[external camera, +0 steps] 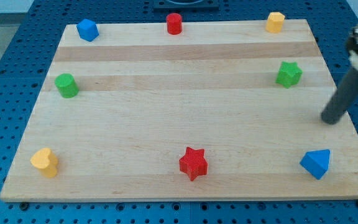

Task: Push the red star into the blue triangle

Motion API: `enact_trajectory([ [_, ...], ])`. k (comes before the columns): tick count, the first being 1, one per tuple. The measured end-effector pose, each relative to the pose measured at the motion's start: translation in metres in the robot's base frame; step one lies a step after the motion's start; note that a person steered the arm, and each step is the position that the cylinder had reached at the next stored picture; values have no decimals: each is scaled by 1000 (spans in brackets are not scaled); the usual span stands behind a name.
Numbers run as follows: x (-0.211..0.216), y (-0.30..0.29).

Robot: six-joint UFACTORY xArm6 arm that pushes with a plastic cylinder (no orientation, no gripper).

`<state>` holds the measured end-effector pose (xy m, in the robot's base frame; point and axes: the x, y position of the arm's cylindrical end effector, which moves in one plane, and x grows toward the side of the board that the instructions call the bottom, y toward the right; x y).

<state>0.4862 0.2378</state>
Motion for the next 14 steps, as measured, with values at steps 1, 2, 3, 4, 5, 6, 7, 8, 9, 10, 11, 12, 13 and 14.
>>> enact_trajectory([
  [1, -14, -74],
  [2, -21, -169],
  [3, -21, -265],
  [4, 26, -308],
  [5, 84, -309],
  [6, 111, -298],
  [7, 108, -285],
  [8, 90, -285],
  [9, 95, -263],
  [10, 97, -246],
  [11, 96, -224],
  [12, 96, -189],
  [13, 96, -154],
  [14, 96, -125],
])
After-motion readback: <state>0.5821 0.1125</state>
